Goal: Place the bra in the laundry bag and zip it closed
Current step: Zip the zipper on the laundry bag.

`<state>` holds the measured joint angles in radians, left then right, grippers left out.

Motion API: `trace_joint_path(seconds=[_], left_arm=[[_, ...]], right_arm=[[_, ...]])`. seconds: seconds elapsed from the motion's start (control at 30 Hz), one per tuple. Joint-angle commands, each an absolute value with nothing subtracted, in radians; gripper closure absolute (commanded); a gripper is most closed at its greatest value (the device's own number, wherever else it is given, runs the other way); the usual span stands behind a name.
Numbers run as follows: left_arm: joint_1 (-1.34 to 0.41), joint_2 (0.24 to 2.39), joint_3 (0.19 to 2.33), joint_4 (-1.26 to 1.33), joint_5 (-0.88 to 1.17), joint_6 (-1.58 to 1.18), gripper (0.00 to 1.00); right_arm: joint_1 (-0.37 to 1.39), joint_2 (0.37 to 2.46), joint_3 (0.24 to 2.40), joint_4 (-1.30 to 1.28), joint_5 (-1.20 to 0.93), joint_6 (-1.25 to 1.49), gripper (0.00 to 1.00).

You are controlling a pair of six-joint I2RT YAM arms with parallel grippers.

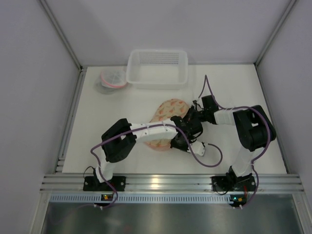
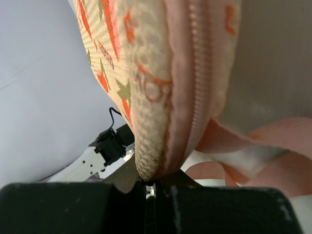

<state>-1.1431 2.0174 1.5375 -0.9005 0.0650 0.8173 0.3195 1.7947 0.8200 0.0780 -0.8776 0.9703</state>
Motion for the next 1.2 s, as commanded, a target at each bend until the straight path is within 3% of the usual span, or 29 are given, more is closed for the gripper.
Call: trace_joint_path(seconds=[0.0,0.37,0.4,0.47,0.5,0.6,0.7,0.97,1.07,1.1,1.17], left_arm=[[-1.161,1.937,1.491,-0.939,0.230,0.732,1.00],[-1.157,1.904,1.442,-0.924,0.307,0.629,1.00],[-1.152,1.910,1.454,-0.916,0.304,0.620,1.00],[-1.135,1.930,1.492,-0.899,0.284,0.612,1.00],[-1.131,1.934,1.503,-0.896,0.275,0.614,1.00],[-1.118,1.948,1.546,-0.881,0.247,0.620,1.00],[-1.111,1.963,1.580,-0.873,0.226,0.624,1.00],[-1.101,2.005,1.635,-0.822,0.176,0.574,1.00],[-1.101,2.014,1.658,-0.807,0.153,0.557,1.00],[-1.101,2.017,1.663,-0.808,0.153,0.554,1.00],[-1.101,2.013,1.666,-0.804,0.161,0.548,1.00]], right_arm=[[0.314,1.804,0.874,0.095,-0.873,0.954,1.00],[0.301,1.827,0.963,0.029,-0.891,0.864,0.99],[0.301,1.825,0.974,0.012,-0.911,0.850,0.80],[0.298,1.806,1.015,-0.084,-0.917,0.776,0.59],[0.295,1.798,1.031,-0.133,-0.922,0.712,0.43],[0.287,1.781,1.104,-0.363,-0.924,0.547,0.31],[0.281,1.740,1.100,-0.489,-0.905,0.453,0.26],[0.314,1.657,0.896,-0.331,-0.966,0.578,0.28],[0.343,1.667,0.897,-0.328,-0.973,0.580,0.36],[0.350,1.672,0.899,-0.330,-0.974,0.580,0.46],[0.354,1.686,0.905,-0.328,-0.968,0.583,0.57]])
